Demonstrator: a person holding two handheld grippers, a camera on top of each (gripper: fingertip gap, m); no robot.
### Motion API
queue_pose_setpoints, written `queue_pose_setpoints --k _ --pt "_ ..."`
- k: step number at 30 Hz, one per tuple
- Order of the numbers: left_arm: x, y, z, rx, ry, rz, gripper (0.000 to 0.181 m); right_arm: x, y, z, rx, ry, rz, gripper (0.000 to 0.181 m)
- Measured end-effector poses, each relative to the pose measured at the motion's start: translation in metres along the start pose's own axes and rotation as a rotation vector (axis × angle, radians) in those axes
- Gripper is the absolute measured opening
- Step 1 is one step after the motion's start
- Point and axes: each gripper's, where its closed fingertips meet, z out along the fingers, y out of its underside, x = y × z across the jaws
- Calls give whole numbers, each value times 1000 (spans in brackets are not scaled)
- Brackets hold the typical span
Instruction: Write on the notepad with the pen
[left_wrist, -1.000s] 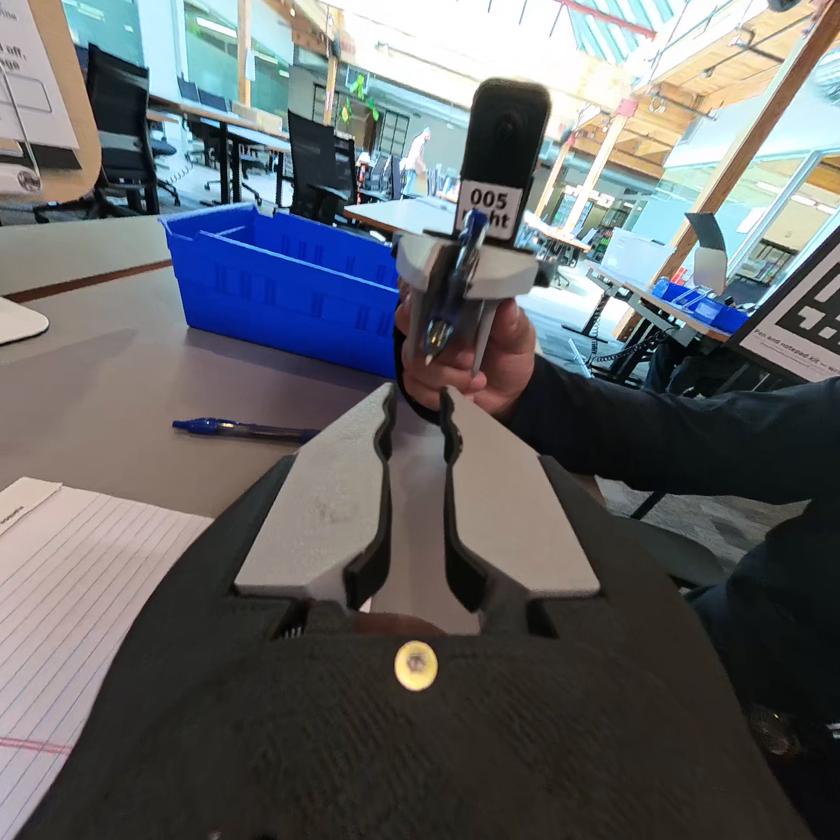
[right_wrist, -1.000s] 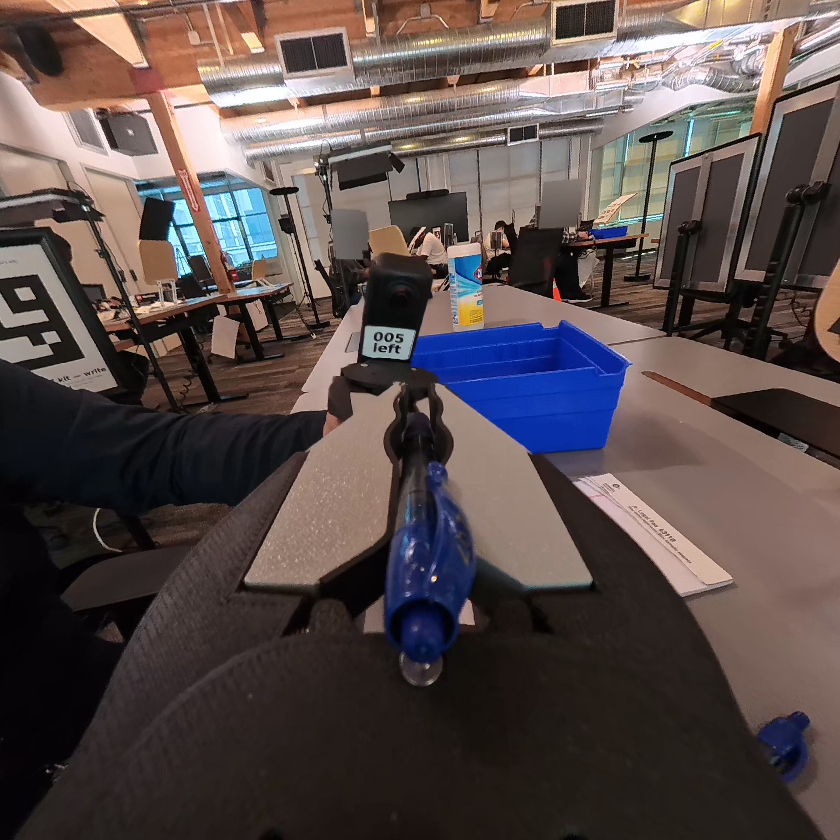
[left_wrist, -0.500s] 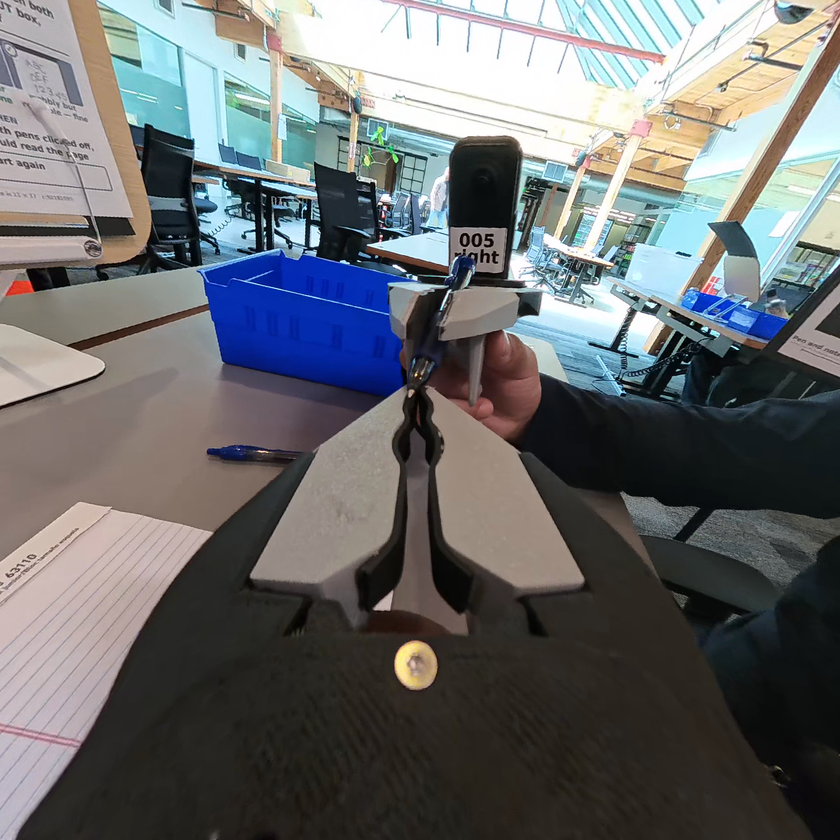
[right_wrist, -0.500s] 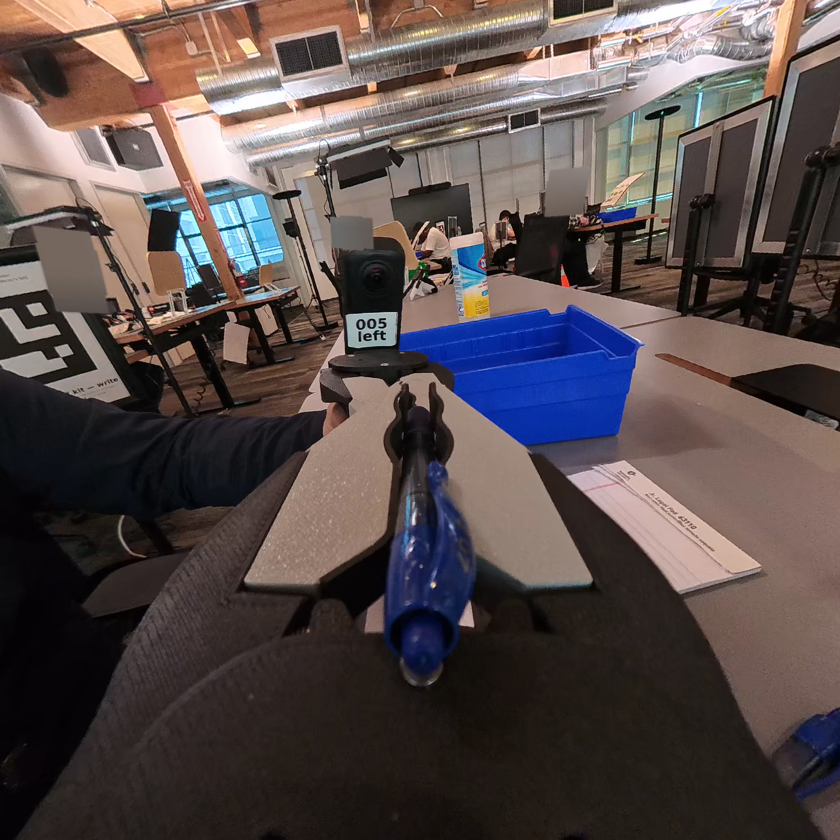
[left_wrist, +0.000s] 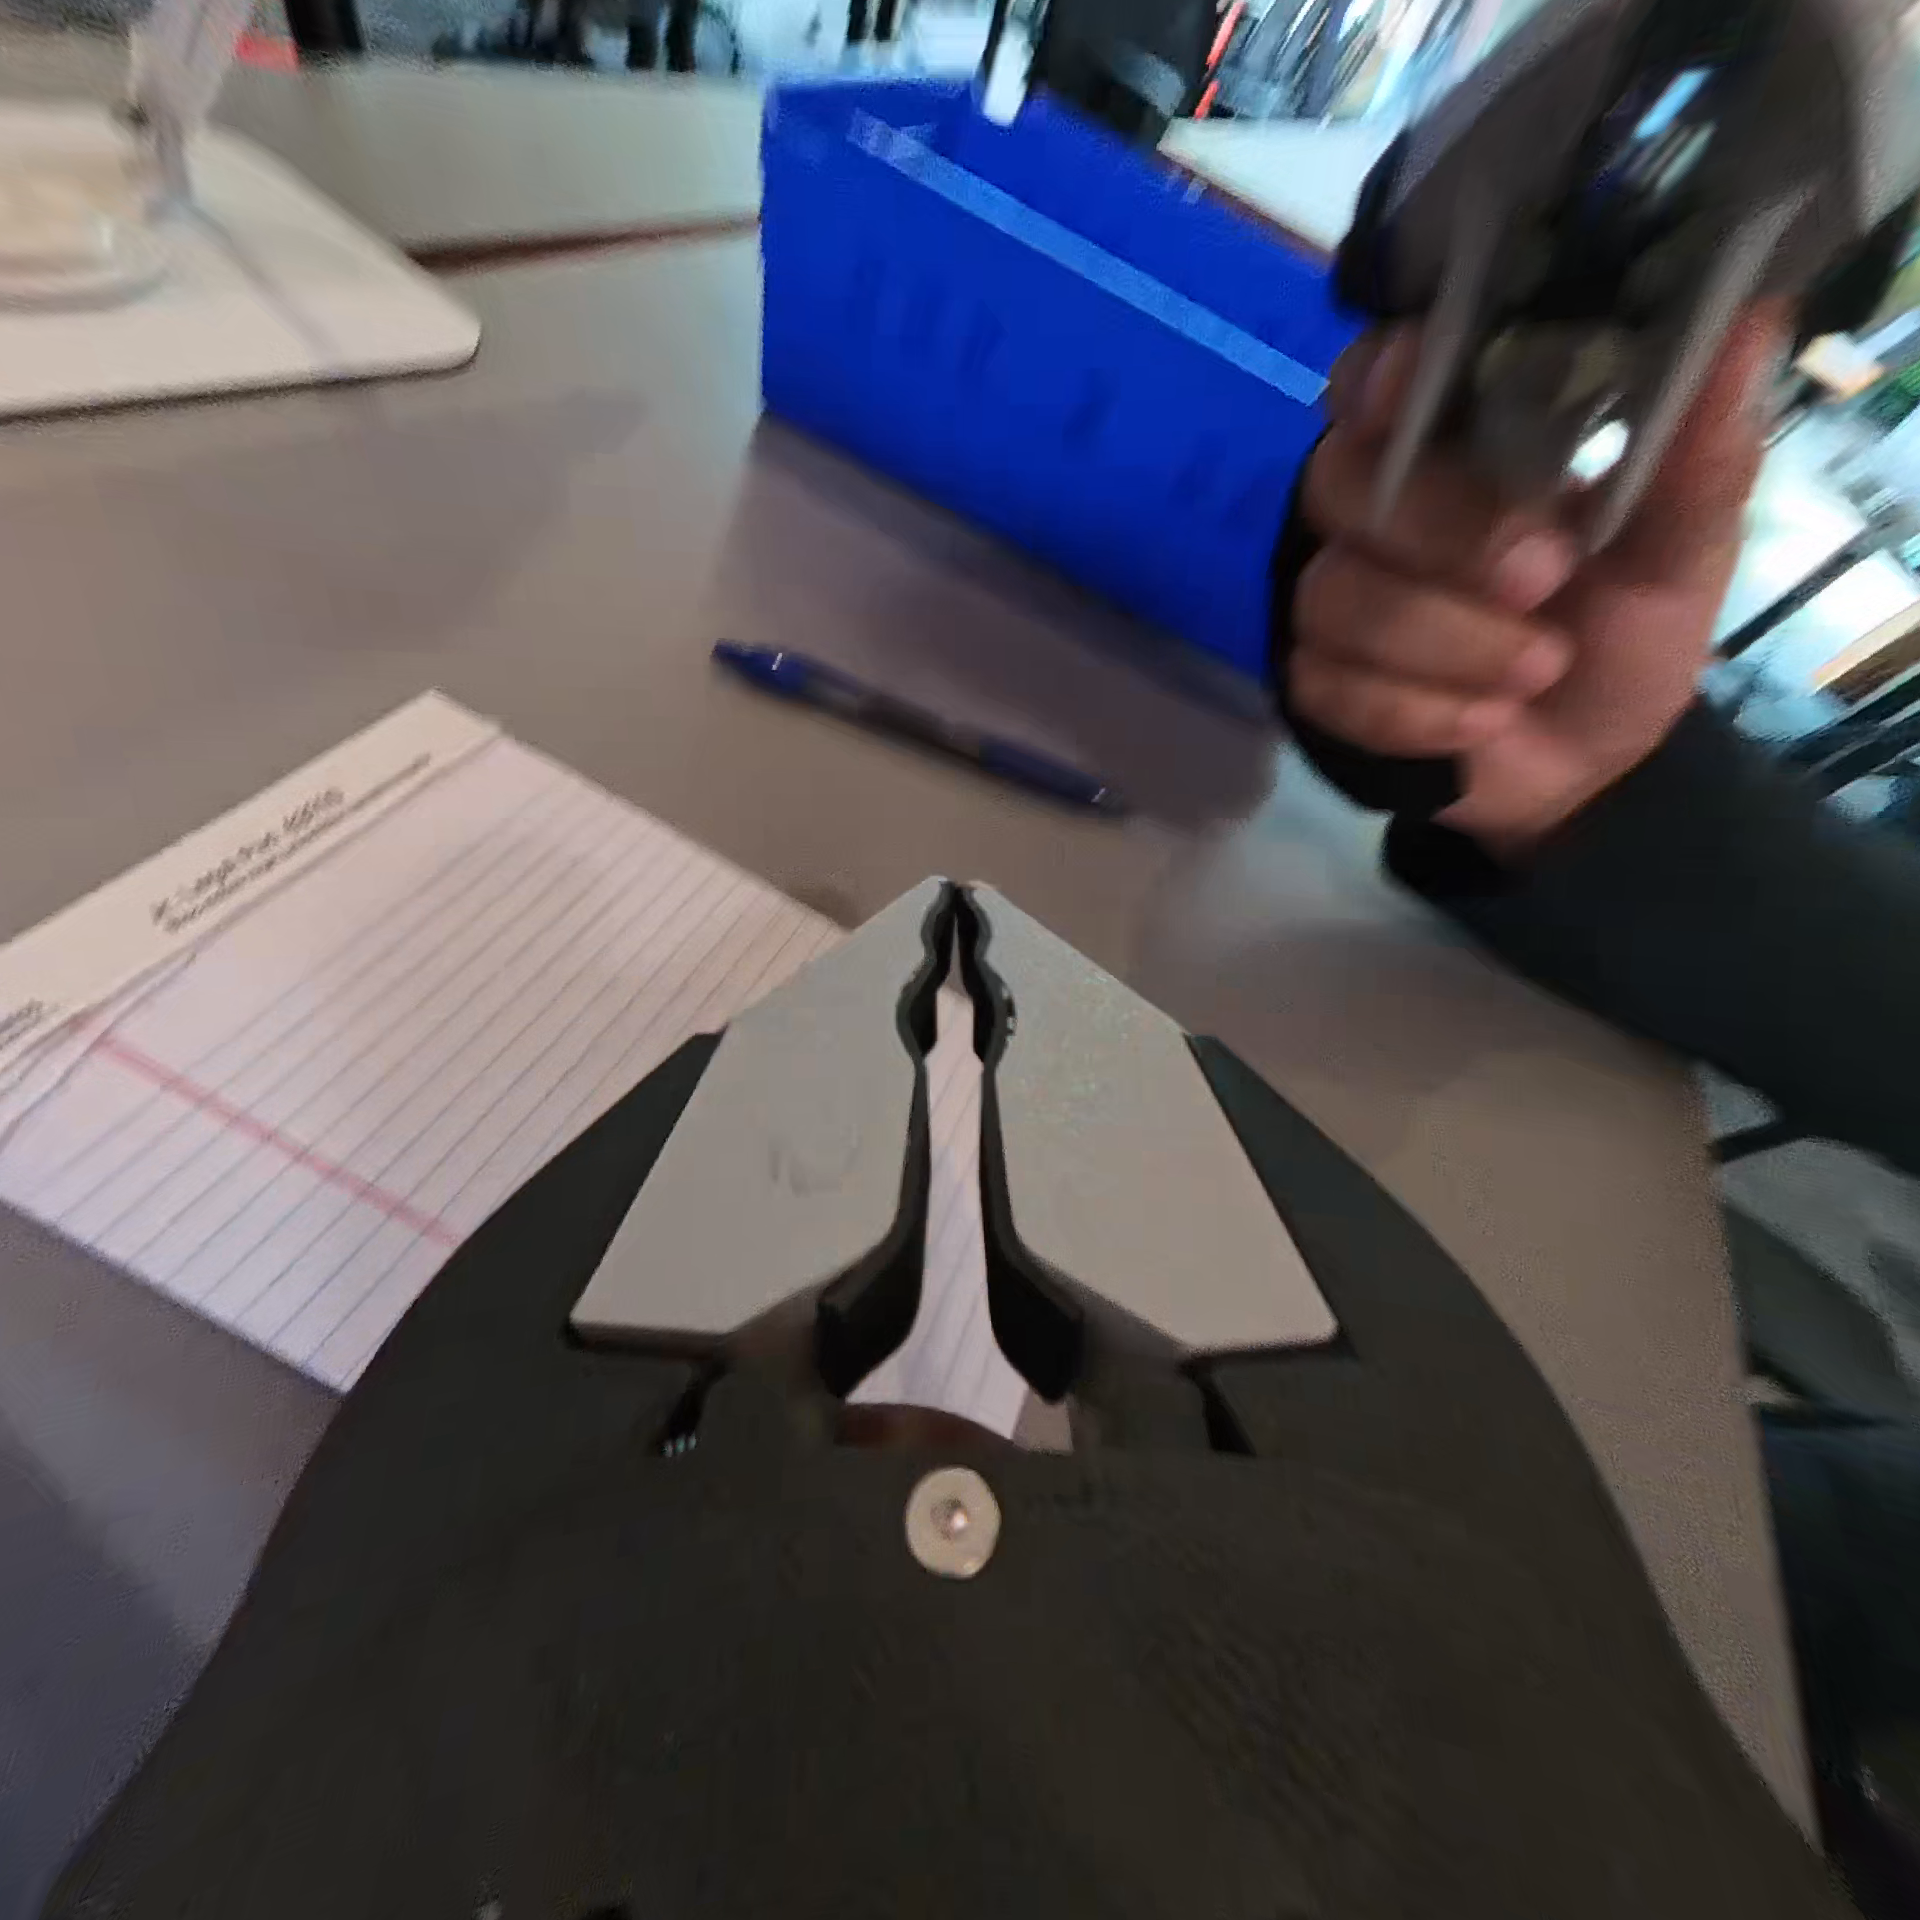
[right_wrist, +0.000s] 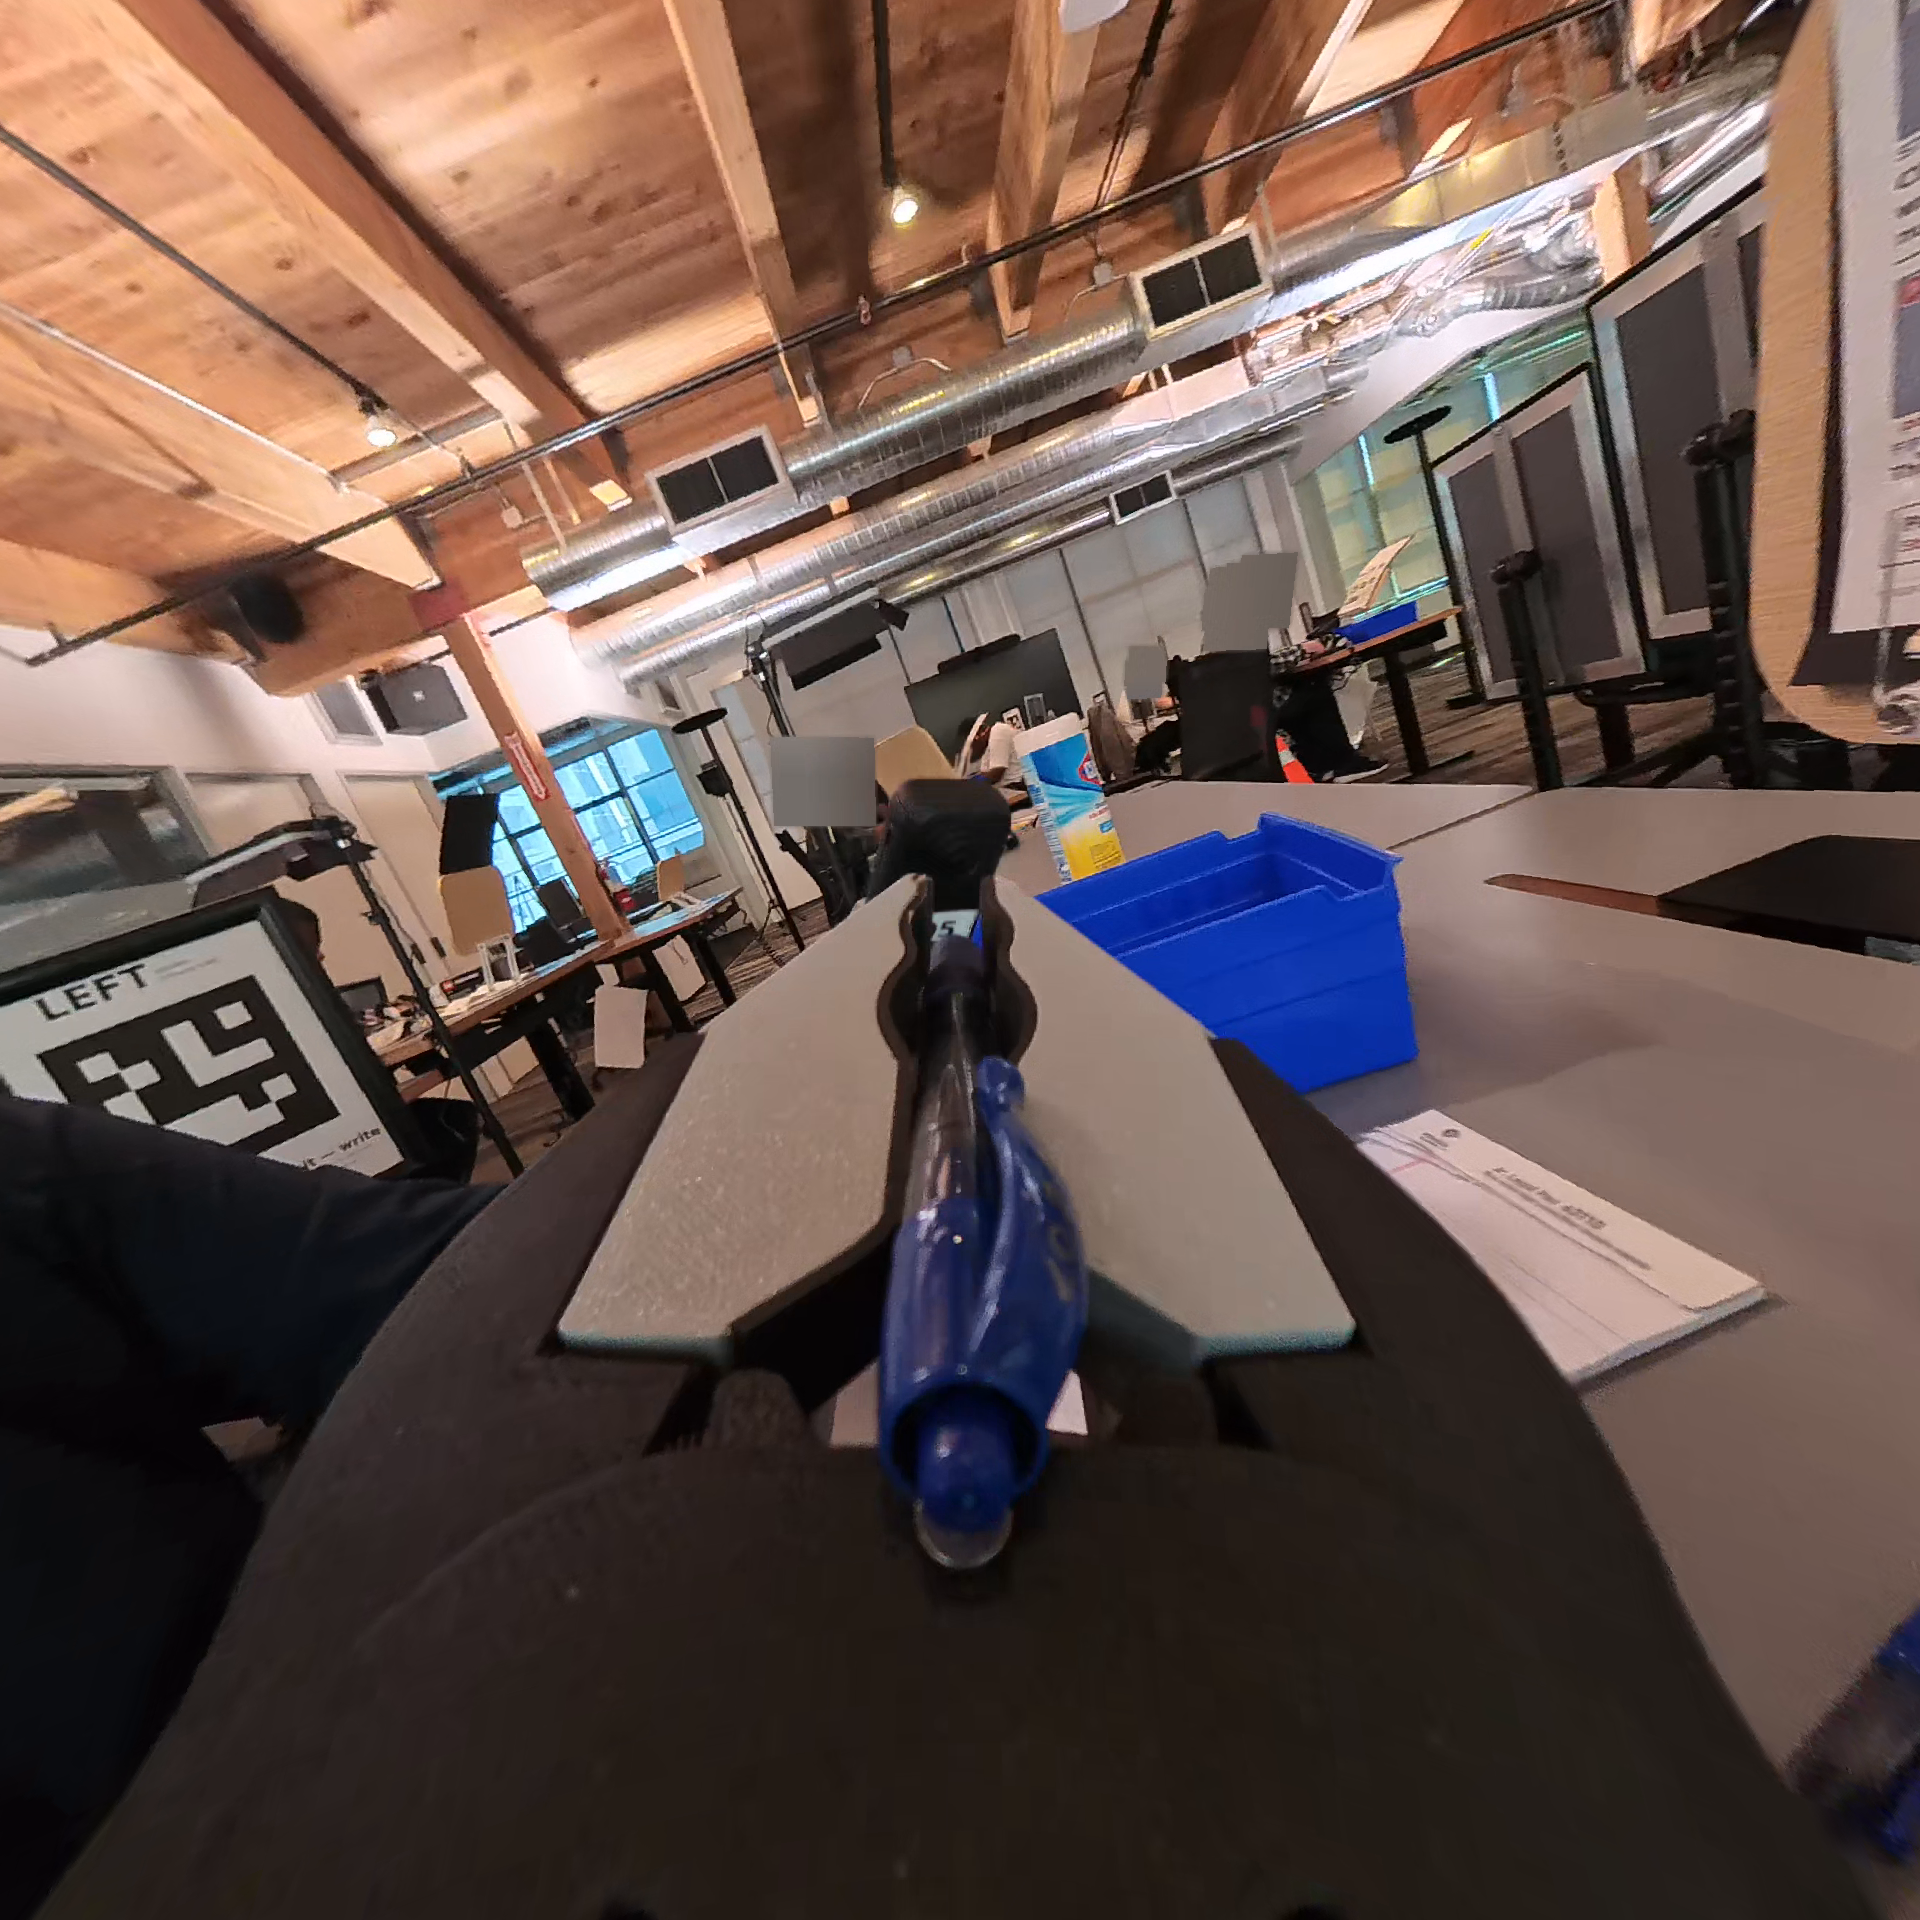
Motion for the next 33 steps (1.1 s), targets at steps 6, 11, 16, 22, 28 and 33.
queue_pose_setpoints --k 6,11,16,22,28,33 --pt "-3 39 18 -223 -48 23 0 10 -4 -5 11 56 -8 5" --pt "31 56 29 -307 75 2 0 13 -2 -5 0 92 -46 5" --pt "33 21 24 -115 25 103 0 16 -1 -5 -9 110 -61 5" --pt "-69 -3 -22 -105 -615 311 0 12 -2 -5 2 84 -44 5" --pt "-119 -12 -32 -92 -920 323 0 7 -1 -1 -4 73 -66 5" --pt "-147 -16 -25 -153 -960 332 0 4 -4 -2 7 63 -71 5"
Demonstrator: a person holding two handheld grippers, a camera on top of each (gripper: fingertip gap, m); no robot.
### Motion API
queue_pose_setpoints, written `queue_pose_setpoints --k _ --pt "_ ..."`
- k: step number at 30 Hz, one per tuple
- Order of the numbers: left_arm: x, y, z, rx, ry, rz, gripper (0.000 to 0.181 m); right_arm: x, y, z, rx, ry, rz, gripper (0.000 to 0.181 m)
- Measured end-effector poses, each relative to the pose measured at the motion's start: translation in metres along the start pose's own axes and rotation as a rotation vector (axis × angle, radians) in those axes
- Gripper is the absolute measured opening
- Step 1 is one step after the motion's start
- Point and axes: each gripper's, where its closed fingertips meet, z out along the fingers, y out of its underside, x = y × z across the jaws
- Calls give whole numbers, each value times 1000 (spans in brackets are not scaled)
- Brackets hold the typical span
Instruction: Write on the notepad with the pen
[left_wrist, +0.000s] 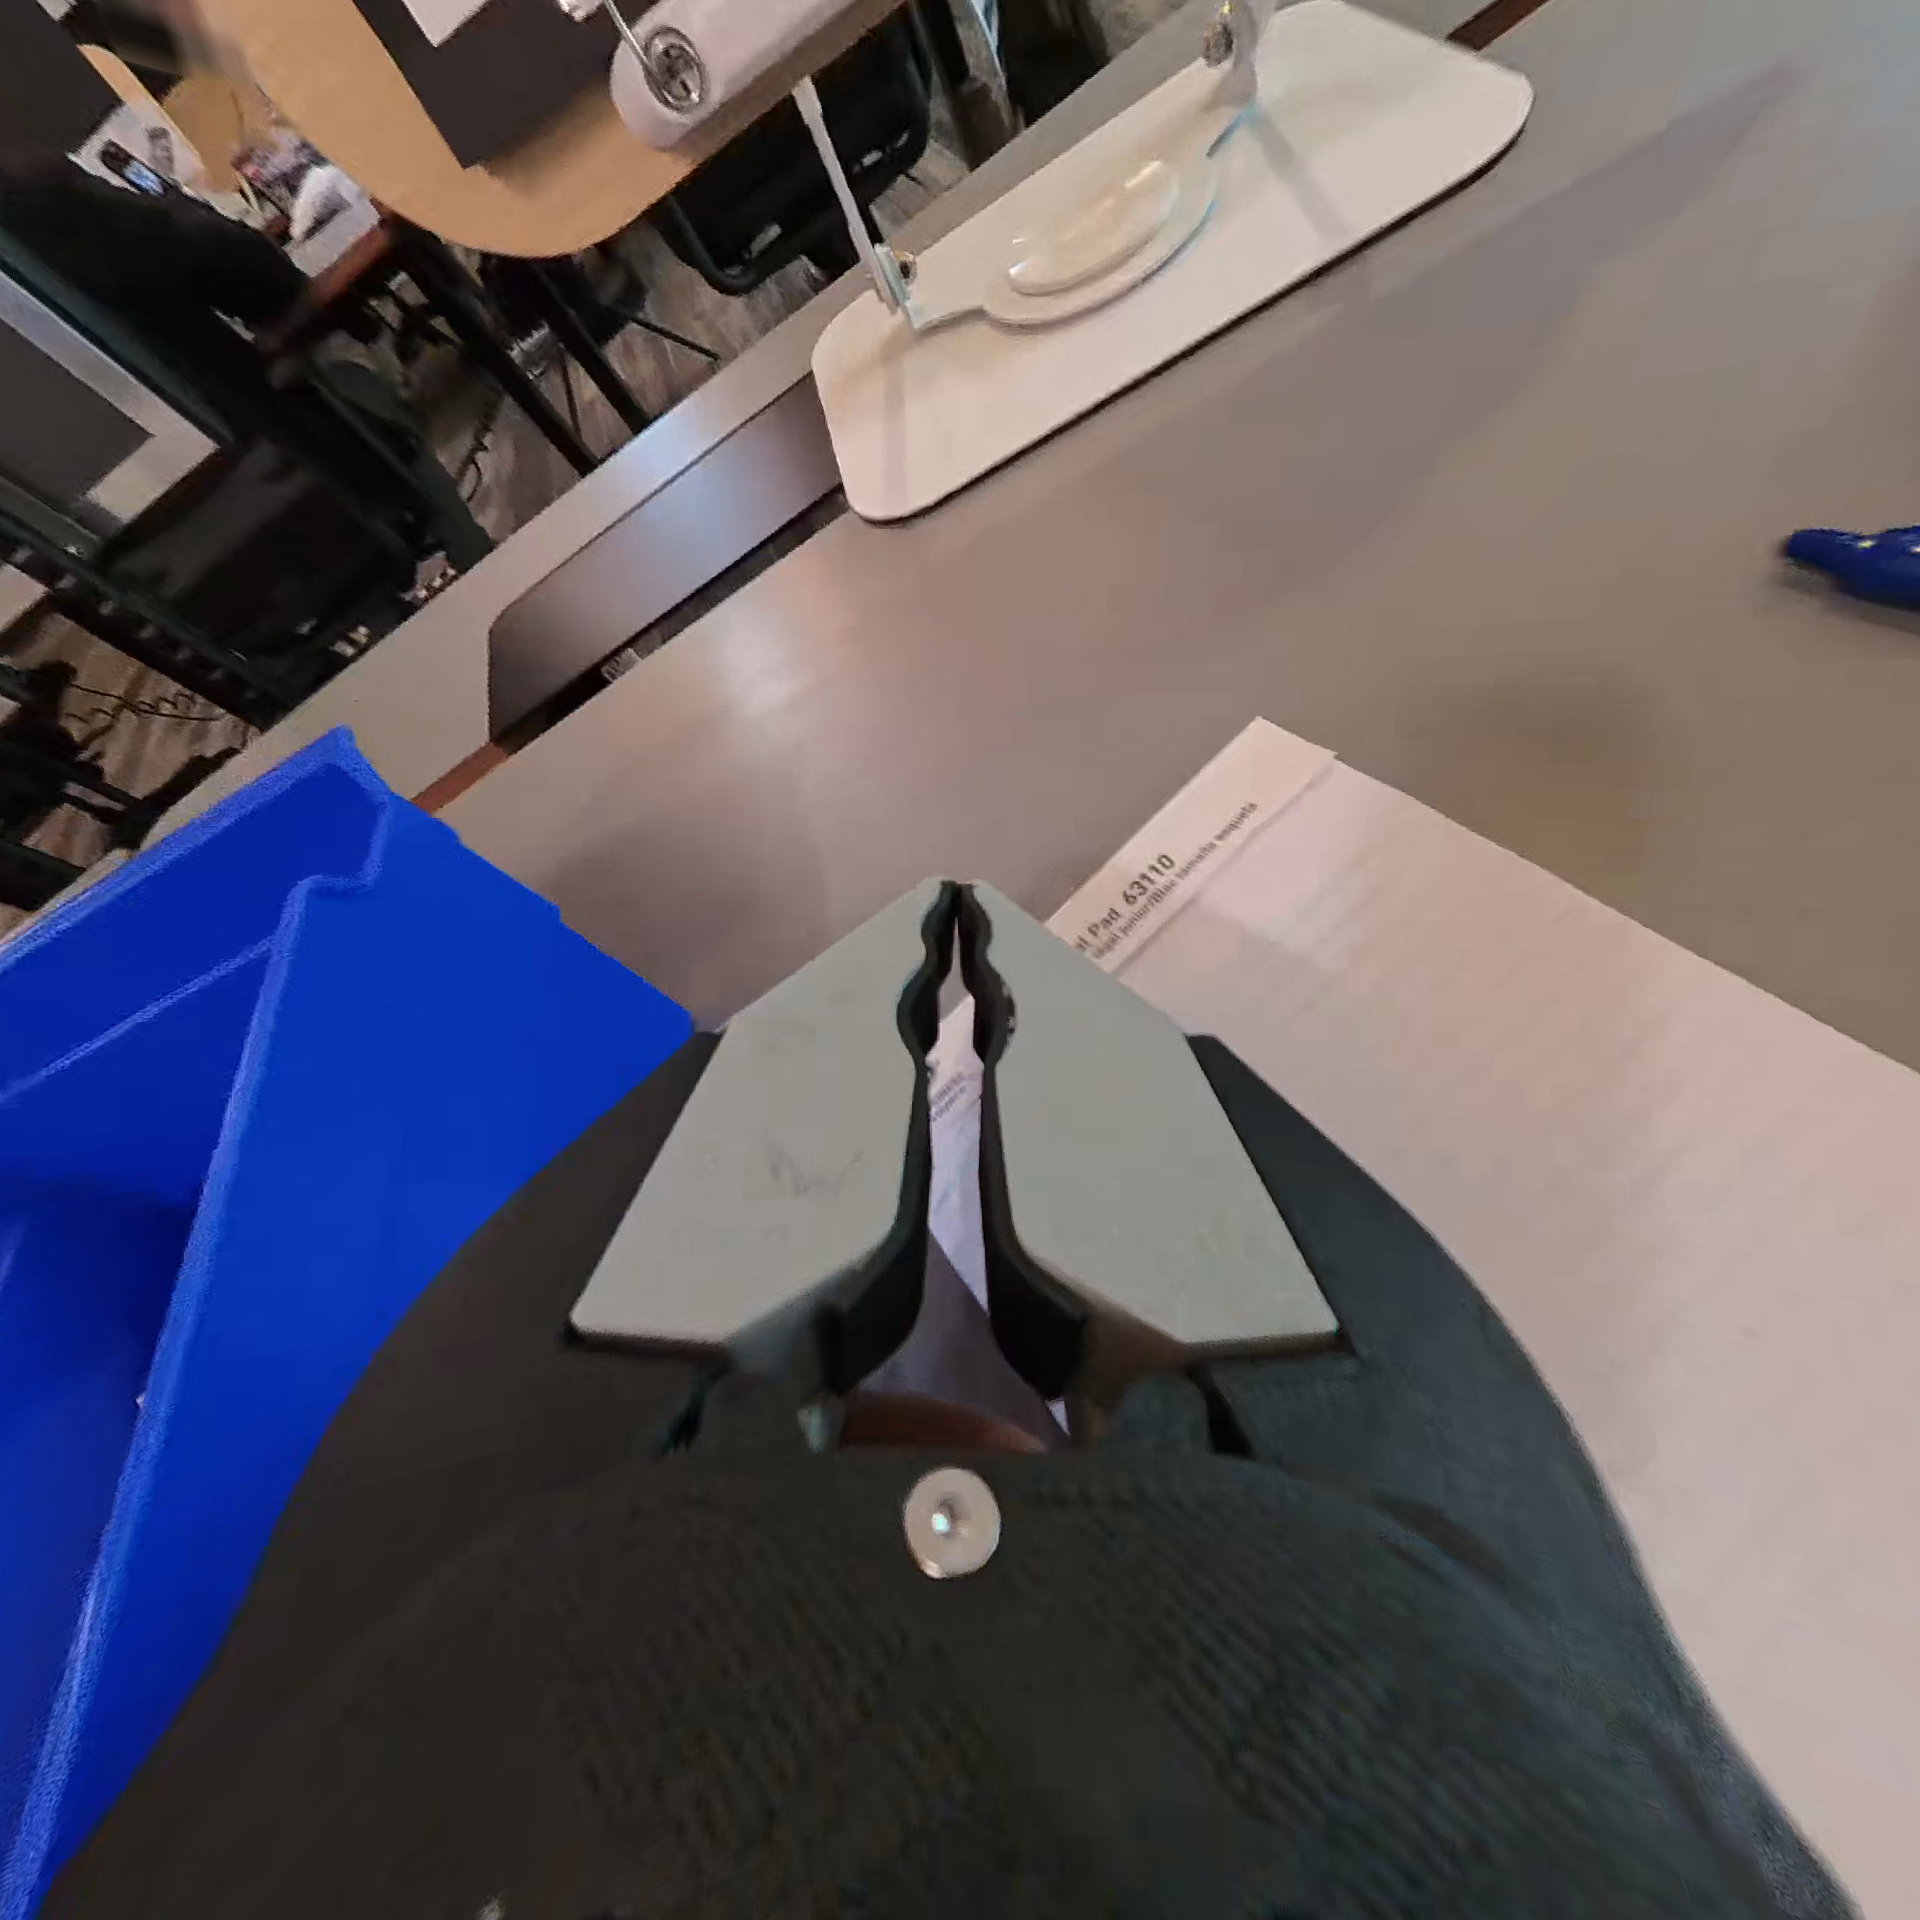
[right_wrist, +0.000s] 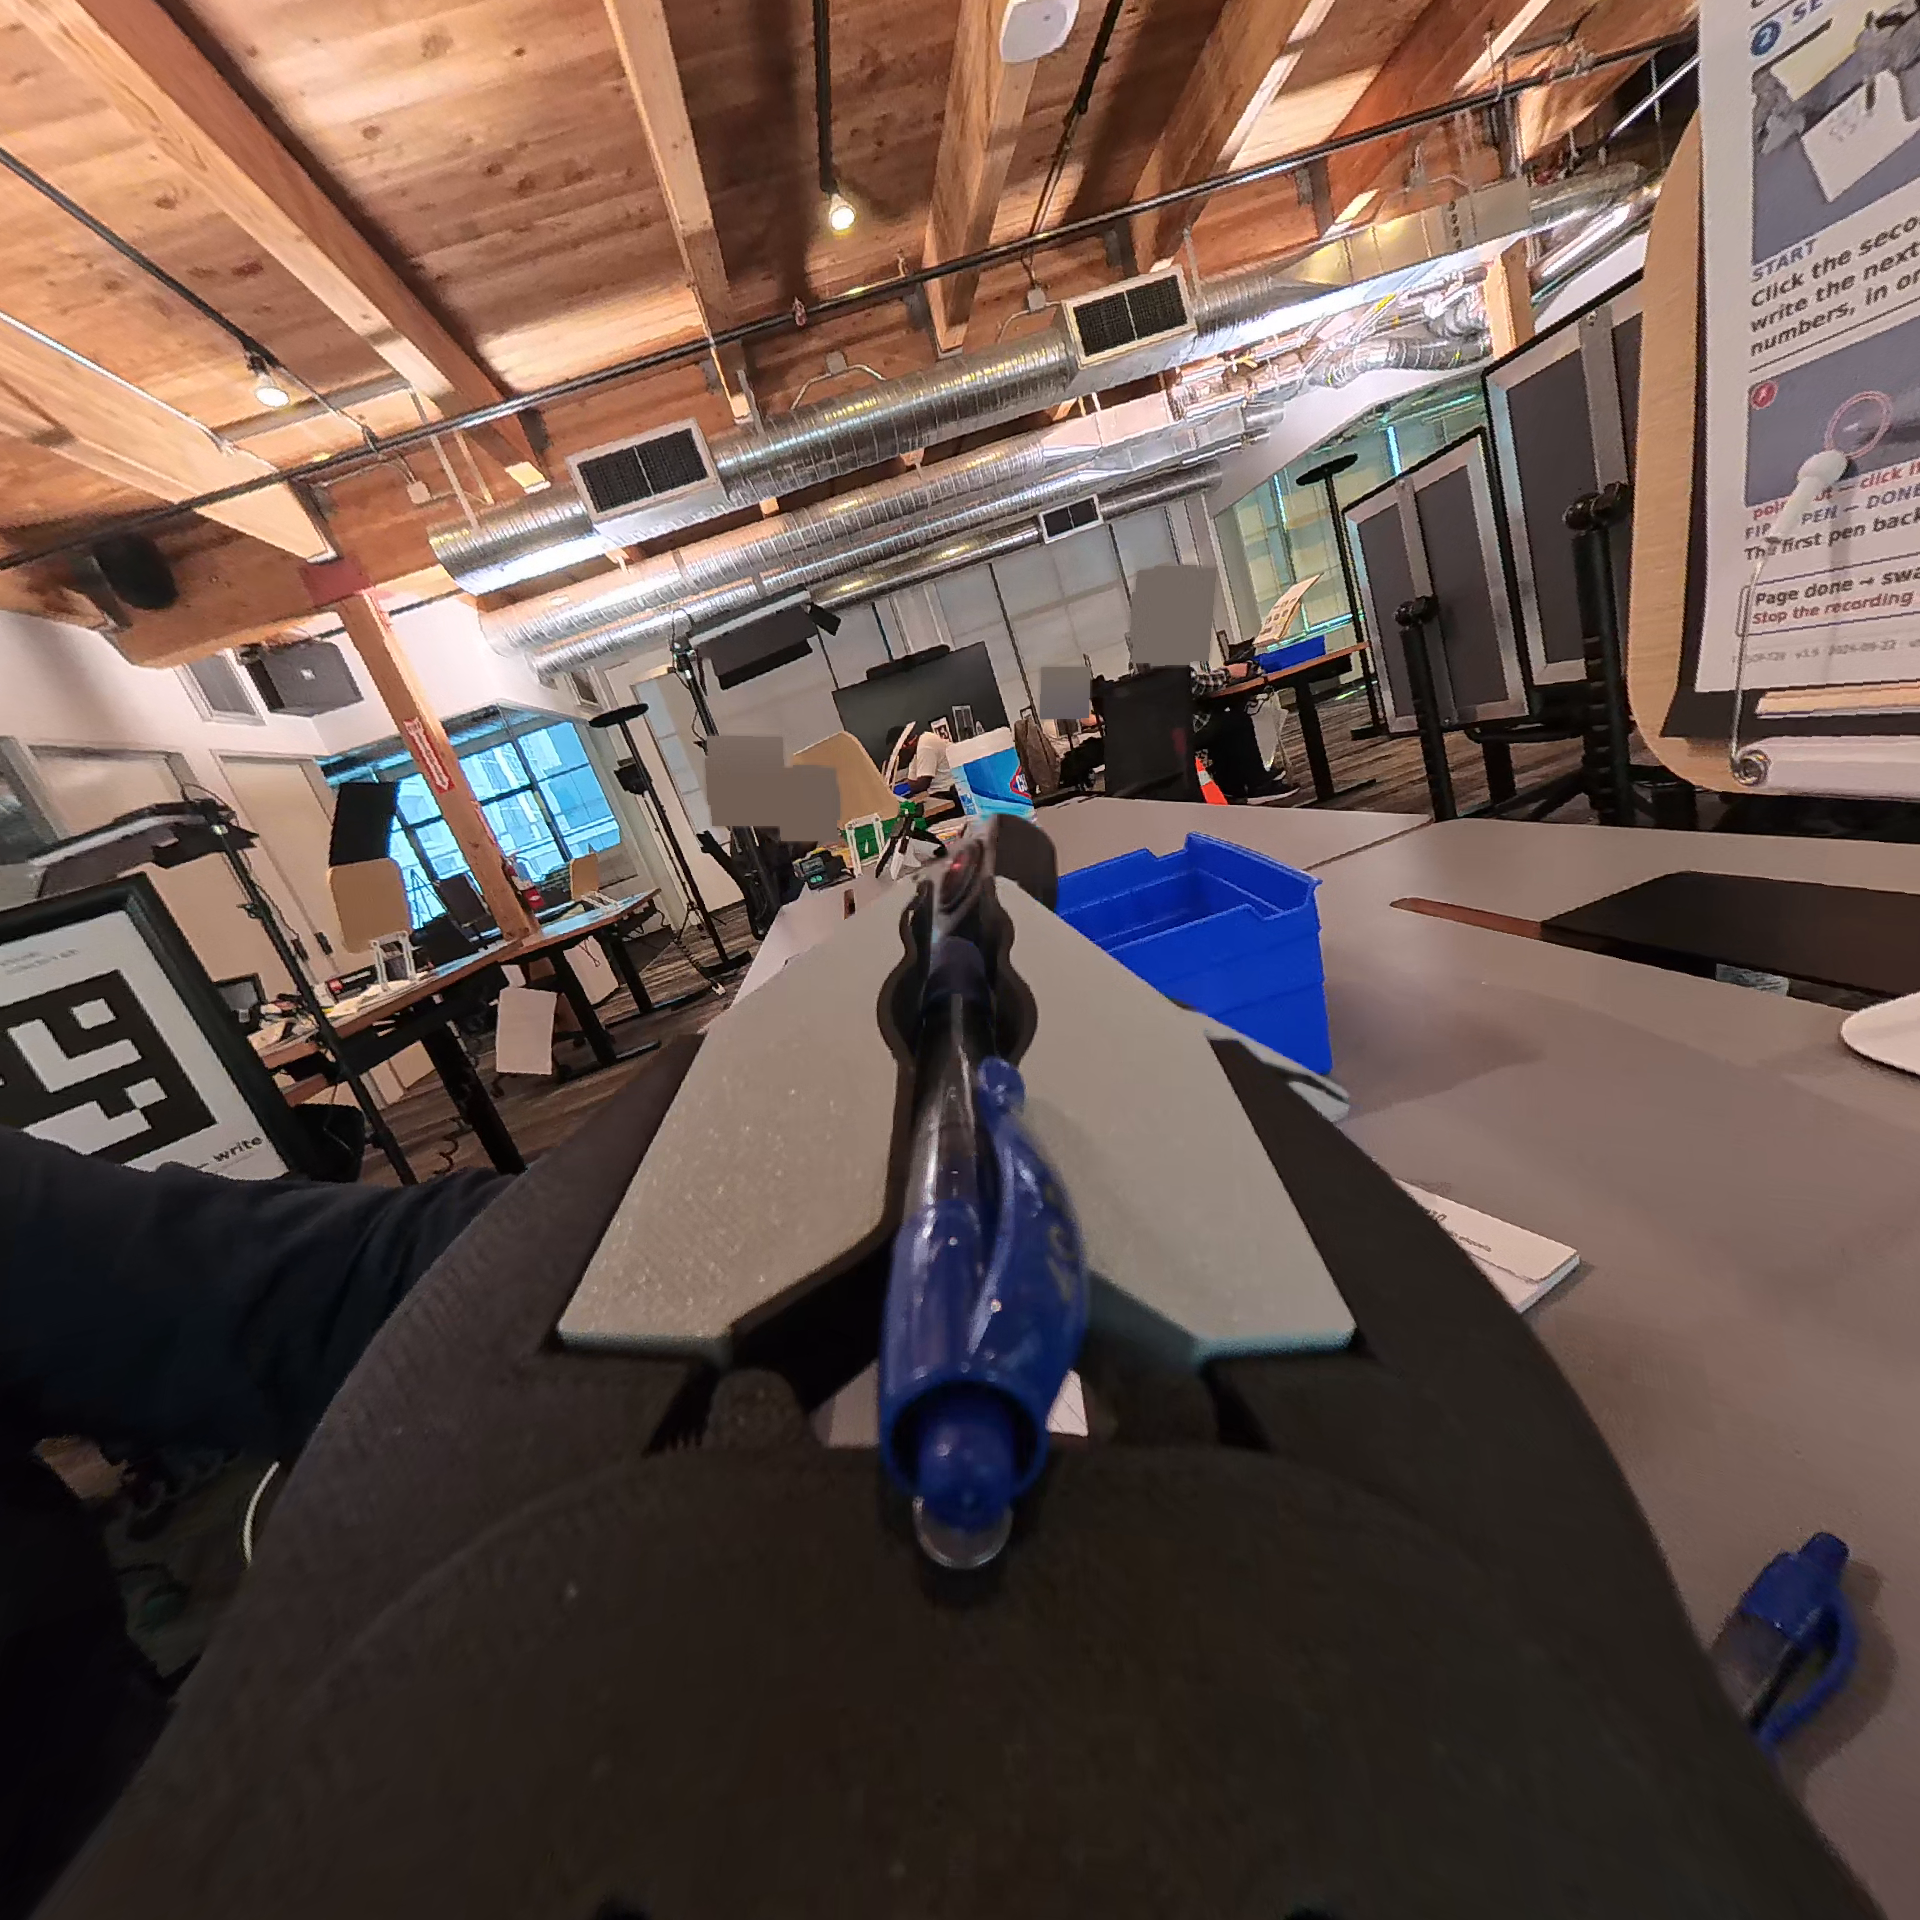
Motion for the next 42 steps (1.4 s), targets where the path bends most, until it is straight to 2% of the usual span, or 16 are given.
queue_pose_setpoints --k 3,5,10,13,18,22,24,27,32,34,36,42 --pt "0 9 17 -91 36 -10 0 1 -2 -2 -1 6 -11 5" --pt "10 21 24 -183 125 -24 0 1 -3 -4 -2 11 -19 6" --pt "30 19 12 -156 286 -84 0 2 -6 -6 3 12 -20 5" --pt "36 22 1 -157 283 -78 0 3 -4 -6 -9 17 -20 5" --pt "60 22 -21 -130 397 -69 0 17 11 -5 -101 121 -70 5" --pt "73 13 -35 -97 556 -238 0 24 30 0 -201 181 -107 6" --pt "61 15 -35 -100 517 -239 0 26 44 4 -268 195 -105 6" --pt "31 28 -33 -127 348 -83 0 31 69 10 -357 233 -102 5" --pt "15 58 -36 -266 187 86 0 40 102 17 -476 289 -124 5" --pt "14 58 -37 -260 145 146 0 43 109 17 -498 296 -124 5" --pt "18 59 -41 -269 157 170 0 47 118 18 -523 303 -115 5" --pt "41 57 -58 -274 311 116 0 59 143 17 -620 354 -109 6"
